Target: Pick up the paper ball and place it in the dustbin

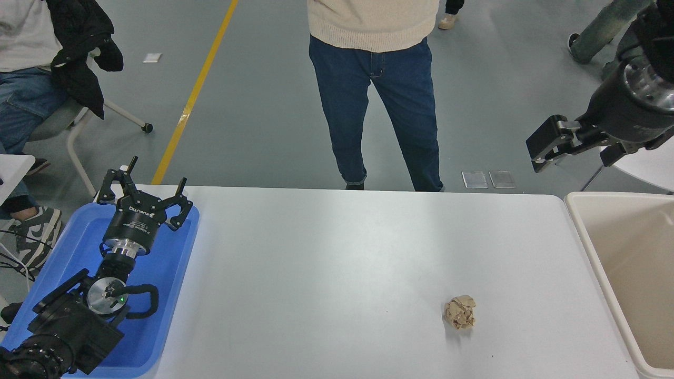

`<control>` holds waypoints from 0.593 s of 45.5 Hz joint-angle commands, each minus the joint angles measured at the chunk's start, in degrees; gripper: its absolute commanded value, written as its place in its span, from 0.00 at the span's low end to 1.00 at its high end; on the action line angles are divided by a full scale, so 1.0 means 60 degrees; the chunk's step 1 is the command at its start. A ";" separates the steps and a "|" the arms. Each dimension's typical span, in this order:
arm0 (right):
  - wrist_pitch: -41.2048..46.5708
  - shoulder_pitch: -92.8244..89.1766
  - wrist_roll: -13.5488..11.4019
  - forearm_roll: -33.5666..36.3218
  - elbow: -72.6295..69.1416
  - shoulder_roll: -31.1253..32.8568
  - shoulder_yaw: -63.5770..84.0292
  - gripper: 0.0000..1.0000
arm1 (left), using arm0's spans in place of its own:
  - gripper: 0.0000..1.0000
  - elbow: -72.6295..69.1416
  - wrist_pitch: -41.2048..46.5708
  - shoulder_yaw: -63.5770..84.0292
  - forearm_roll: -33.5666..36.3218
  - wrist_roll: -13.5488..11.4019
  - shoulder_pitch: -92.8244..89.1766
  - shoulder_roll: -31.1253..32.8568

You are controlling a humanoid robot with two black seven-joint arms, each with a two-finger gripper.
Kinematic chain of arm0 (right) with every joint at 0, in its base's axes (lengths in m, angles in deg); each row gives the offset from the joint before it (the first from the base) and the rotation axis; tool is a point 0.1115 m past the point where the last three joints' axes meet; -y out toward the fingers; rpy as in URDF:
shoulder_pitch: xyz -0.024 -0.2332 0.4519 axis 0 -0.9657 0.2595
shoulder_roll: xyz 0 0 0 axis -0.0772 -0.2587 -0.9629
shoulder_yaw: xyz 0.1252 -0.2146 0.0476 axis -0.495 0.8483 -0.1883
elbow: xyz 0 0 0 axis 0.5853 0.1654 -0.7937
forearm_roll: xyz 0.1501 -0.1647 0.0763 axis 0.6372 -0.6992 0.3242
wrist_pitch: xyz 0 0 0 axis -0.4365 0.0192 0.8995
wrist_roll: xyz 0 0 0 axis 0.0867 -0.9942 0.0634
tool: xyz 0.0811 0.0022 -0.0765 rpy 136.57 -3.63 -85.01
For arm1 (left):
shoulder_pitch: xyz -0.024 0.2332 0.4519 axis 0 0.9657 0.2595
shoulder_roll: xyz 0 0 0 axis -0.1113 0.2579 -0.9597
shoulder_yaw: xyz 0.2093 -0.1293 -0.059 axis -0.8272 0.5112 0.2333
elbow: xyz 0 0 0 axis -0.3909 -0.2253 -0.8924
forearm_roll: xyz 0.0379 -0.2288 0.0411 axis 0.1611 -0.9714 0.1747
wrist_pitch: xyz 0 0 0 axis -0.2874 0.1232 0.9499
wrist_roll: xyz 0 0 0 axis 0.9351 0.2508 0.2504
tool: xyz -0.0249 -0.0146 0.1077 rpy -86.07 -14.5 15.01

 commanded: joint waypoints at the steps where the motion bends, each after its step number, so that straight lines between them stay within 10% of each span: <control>1: 0.0000 -0.0019 0.0000 0.0000 -0.0001 0.0029 -0.0039 1.00 | 1.00 0.0000 -0.0002 0.0000 0.0004 -0.0001 -0.0001 0.0003; 27: 0.0000 -0.0004 0.0000 0.0000 -0.0001 0.0029 -0.0083 1.00 | 1.00 0.0000 -0.0002 0.0000 0.0004 -0.0001 -0.0001 0.0003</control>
